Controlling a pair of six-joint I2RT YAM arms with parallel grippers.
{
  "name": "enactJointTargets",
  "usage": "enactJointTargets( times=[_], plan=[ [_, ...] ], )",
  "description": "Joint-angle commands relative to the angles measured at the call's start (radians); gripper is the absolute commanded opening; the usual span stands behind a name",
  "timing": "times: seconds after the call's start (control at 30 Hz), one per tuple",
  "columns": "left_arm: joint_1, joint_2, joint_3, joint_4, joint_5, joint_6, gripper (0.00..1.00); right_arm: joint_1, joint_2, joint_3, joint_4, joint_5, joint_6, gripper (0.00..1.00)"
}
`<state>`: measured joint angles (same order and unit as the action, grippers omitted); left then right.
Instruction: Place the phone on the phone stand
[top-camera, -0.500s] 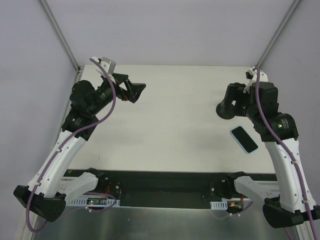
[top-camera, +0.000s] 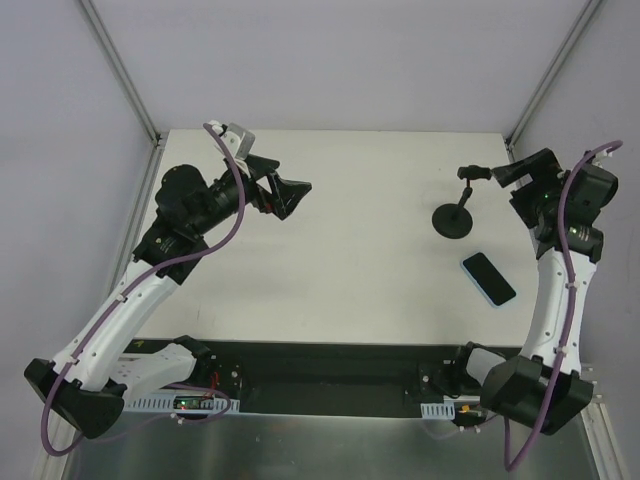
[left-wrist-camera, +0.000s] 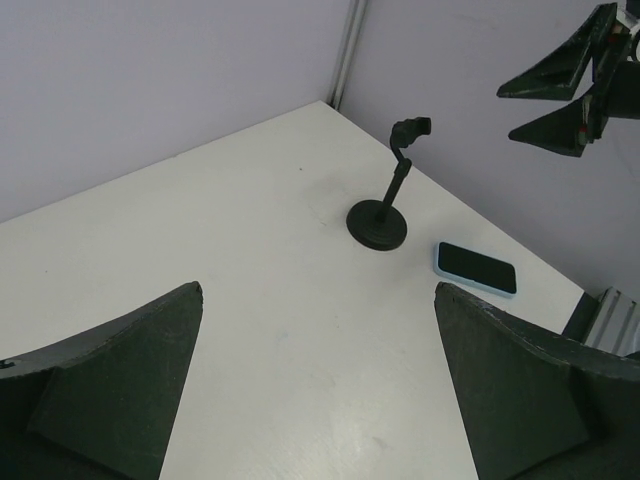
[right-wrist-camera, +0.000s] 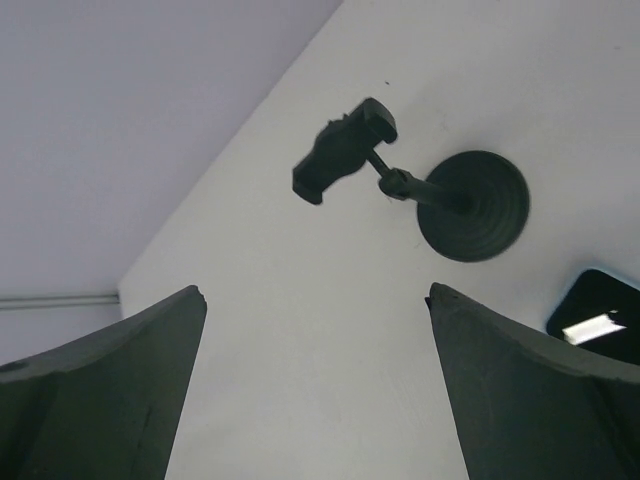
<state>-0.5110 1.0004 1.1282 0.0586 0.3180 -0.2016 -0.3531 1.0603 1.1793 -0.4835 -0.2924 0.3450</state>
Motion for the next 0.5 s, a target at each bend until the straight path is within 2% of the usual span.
enactJointTargets(
  times=[0.0, 0.13, 0.27, 0.47],
  plan=[
    [-0.006, 0.0, -0.011, 0.02, 0.007, 0.002, 0.99, -0.029, 0.117, 0.011, 0.259, -0.175, 0.271, 0.96],
    [-0.006, 0.0, -0.011, 0.018, 0.006, -0.004, 0.99, -0.029, 0.236, 0.069, 0.322, -0.182, 0.374, 0.99],
    [-0.006, -0.002, -0.011, 0.018, 0.004, -0.004, 0.99, -0.027, 0.311, 0.069, 0.326, -0.131, 0.477, 0.88],
    [-0.008, -0.003, -0.01, 0.015, 0.007, -0.01, 0.99, -0.014, 0.415, 0.117, 0.261, -0.096, 0.488, 0.84]
  ],
)
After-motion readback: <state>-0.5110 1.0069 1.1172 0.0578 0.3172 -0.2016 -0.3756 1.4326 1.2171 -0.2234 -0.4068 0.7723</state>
